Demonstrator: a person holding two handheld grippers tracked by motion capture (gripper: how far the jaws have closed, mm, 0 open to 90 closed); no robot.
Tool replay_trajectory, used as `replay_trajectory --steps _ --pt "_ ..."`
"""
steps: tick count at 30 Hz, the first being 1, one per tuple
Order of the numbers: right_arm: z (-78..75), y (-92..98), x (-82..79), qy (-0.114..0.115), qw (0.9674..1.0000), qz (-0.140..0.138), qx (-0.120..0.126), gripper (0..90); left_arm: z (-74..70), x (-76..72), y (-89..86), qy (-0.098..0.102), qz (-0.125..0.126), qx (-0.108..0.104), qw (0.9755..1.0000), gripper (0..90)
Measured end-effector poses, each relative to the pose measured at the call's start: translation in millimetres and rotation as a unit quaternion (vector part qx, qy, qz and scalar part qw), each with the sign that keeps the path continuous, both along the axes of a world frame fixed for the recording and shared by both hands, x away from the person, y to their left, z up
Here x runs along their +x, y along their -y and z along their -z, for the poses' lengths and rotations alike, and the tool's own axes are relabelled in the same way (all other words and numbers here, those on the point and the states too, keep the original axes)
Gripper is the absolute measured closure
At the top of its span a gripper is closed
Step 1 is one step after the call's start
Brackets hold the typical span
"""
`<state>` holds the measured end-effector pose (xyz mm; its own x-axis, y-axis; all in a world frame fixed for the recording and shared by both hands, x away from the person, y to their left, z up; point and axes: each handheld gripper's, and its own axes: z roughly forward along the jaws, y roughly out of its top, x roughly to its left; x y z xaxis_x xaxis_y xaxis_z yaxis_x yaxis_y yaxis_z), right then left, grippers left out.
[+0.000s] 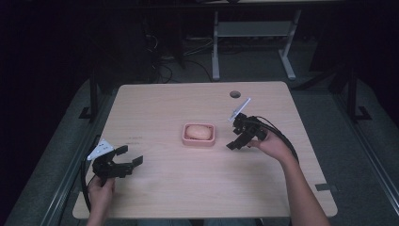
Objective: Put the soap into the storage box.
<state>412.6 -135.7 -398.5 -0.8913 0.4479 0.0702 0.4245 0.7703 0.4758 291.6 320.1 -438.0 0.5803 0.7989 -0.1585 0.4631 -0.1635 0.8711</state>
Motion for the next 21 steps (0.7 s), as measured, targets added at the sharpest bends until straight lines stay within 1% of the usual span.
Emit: replay_trajectory --steps 5,6,9,10,12,14,16,17,18,19,21 --pt "1.9 6.1 -5.9 -0.001 1.0000 0.002 0.004 25.3 0.0 -0.2 0.5 0.000 0.000 -0.002 1.0000 14.3" --pt "2.9 7.4 -7.1 0.000 1.0000 0.004 0.002 25.2 0.1 -0.2 0.5 0.000 0.000 -0.002 1.0000 14.3" --pt "5.1 10.2 -10.4 -0.007 0.9999 0.007 -0.008 25.2 0.0 -0.2 0.5 -0.001 0.000 0.000 1.0000 14.2" --pt "5.2 11.4 -12.9 -0.002 0.9999 0.009 -0.008 25.2 0.0 -0.2 0.6 -0.001 -0.001 -0.002 1.0000 14.2" --pt "6.2 14.6 -17.1 -0.002 0.9999 0.010 -0.004 25.2 0.1 -0.2 0.3 -0.001 0.000 0.001 1.0000 14.3" --pt "8.1 18.4 -22.7 0.002 1.0000 0.010 -0.001 25.2 0.2 -0.1 0.3 -0.001 0.000 0.001 1.0000 14.3" --pt "10.2 21.6 -29.4 -0.001 0.9999 0.016 -0.001 25.2 0.1 -0.1 0.4 -0.001 0.001 0.001 1.0000 14.3" --pt "11.4 23.2 -33.0 0.003 0.9999 0.017 0.000 25.0 0.2 -0.2 0.6 -0.001 0.001 0.000 1.0000 14.3" --pt "12.3 24.8 -36.5 0.001 0.9999 0.016 0.000 24.9 0.1 0.0 -0.1 0.001 0.004 0.006 1.0000 14.3" --pt "13.3 26.8 -41.0 0.005 0.9998 0.019 0.000 24.7 0.3 -0.1 0.2 0.002 0.002 0.004 1.0000 14.3" --pt "15.7 31.8 -49.8 0.010 0.9997 0.022 0.008 23.8 0.2 0.0 -0.3 0.002 0.003 0.005 1.0000 14.2"
